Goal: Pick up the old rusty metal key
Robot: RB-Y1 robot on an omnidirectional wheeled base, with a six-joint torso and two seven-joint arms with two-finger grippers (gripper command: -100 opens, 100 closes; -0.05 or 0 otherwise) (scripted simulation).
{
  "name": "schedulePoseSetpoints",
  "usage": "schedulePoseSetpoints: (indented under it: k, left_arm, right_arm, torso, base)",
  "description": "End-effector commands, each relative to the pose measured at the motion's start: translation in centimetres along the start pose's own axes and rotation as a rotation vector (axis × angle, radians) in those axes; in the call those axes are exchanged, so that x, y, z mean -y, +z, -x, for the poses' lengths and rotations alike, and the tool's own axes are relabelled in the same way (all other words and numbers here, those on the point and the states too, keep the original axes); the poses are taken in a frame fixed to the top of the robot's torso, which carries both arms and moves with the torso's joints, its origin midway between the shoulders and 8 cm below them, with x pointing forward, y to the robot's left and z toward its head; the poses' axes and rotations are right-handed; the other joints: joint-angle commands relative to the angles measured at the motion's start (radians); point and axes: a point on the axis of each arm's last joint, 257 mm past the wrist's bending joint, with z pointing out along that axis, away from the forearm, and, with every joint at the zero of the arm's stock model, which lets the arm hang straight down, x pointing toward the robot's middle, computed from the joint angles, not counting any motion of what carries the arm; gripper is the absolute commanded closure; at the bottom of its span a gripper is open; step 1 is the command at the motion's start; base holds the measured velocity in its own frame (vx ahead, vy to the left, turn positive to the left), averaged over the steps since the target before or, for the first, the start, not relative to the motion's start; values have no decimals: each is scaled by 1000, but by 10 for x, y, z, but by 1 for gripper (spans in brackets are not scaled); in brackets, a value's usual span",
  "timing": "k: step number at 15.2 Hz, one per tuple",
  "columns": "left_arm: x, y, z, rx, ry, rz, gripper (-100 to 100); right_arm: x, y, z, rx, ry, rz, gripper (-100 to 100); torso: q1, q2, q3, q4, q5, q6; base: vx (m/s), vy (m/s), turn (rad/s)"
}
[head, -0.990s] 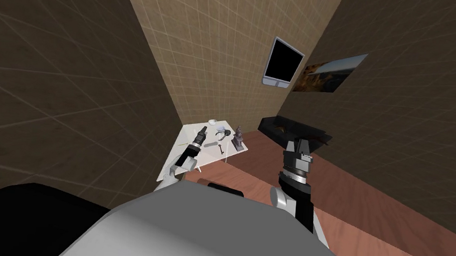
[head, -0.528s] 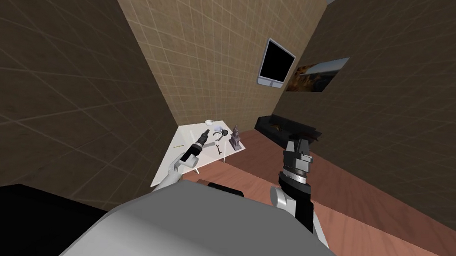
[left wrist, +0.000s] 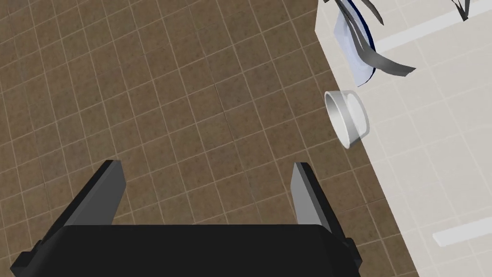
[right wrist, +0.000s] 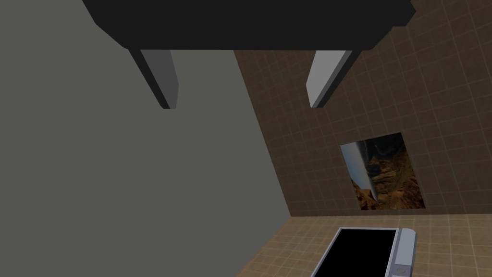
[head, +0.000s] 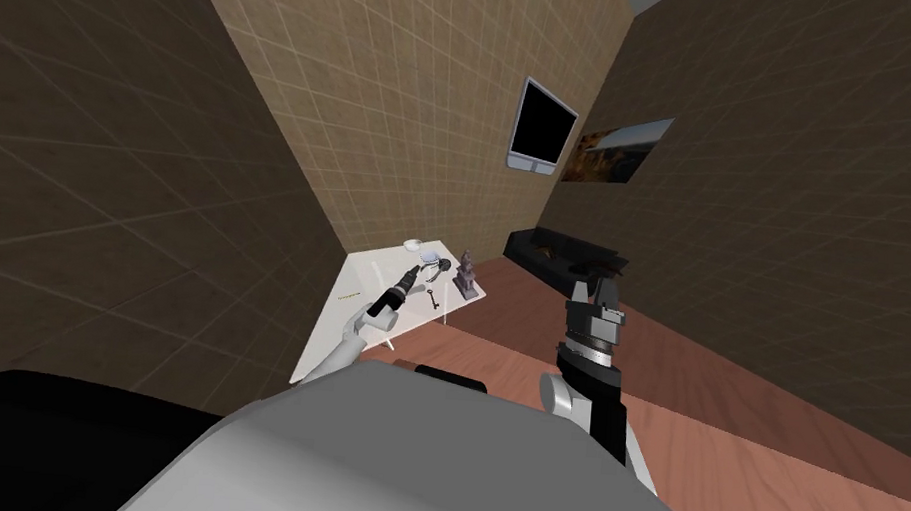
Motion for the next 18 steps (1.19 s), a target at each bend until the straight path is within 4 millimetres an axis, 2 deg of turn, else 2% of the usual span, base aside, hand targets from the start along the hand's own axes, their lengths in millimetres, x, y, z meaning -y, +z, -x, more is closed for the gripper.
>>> schedulePoseSetpoints:
  k: [1, 2, 3, 4, 5, 6, 7, 8, 9, 11, 13, 14, 15, 17, 18]
  left_arm:
    - [-14, 2, -2, -10, 8, 42, -100]
    - [-26, 10, -4, -25, 28, 84, -100]
    - [-38, 9, -6, -31, 28, 115, -100]
    - [-39, 8, -6, -31, 28, 116, -100]
    - [-50, 16, -8, -47, 47, 157, -100]
    - [-63, 13, -10, -53, 47, 190, -100]
    - [-63, 13, -10, -53, 47, 190, -100]
    - [-73, 20, -12, -68, 66, 228, -100]
    - [-83, 17, -13, -74, 66, 255, -100]
    - [-88, 16, -14, -75, 66, 264, -100]
    - [-111, 17, -17, -97, 83, 337, -100]
    - [-111, 25, -18, -109, 101, 353, -100]
    - [-128, 19, -20, -117, 100, 396, -100]
    - [-139, 22, -22, -136, 116, 441, -100]
    - [-155, 15, -23, -144, 115, 482, -100]
  right_arm:
    - [0, 0, 0, 0, 0, 0, 0]
    - [0, 0, 0, 0, 0, 0, 0]
    - [0, 0, 0, 0, 0, 0, 0]
    - [0, 0, 0, 0, 0, 0, 0]
    - [0, 0, 0, 0, 0, 0, 0]
    - [0, 0, 0, 0, 0, 0, 0]
    - [0, 0, 0, 0, 0, 0, 0]
    - [0, 0, 0, 0, 0, 0, 0]
    - [0, 0, 0, 0, 0, 0, 0]
    - [0, 0, 0, 0, 0, 0, 0]
    - [0, 0, 0, 0, 0, 0, 0]
    - [0, 0, 0, 0, 0, 0, 0]
    - [0, 0, 0, 0, 0, 0, 0]
    - [0, 0, 0, 0, 0, 0, 0]
    - [0, 0, 0, 0, 0, 0, 0]
  torso:
    - [0, 0, 0, 0, 0, 0]
    - [0, 0, 0, 0, 0, 0]
    - [0, 0, 0, 0, 0, 0]
    - [0, 0, 0, 0, 0, 0]
    - [0, 0, 0, 0, 0, 0]
    - [0, 0, 0, 0, 0, 0]
    - [0, 0, 0, 0, 0, 0]
    - [0, 0, 0, 0, 0, 0]
    - [0, 0, 0, 0, 0, 0]
    - [0, 0, 0, 0, 0, 0]
    - [0, 0, 0, 0, 0, 0]
    - [0, 0, 0, 0, 0, 0]
    - [0, 0, 0, 0, 0, 0]
    - [0, 0, 0, 0, 0, 0]
    - [0, 0, 0, 0, 0, 0]
  base:
    - [6, 1, -54]
    - [8, -3, -115]
    - [8, -2, -136]
    - [6, 1, -56]
    - [8, -3, -114]
    - [11, 0, -127]
    - [8, 1, -50]
    - [10, -1, -113]
    - [10, 1, -139]
    - [3, 1, -26]
    - [7, -2, -143]
    - [11, 0, -163]
    - [12, 2, -123]
    - [11, 1, -65]
    - [12, -2, -122]
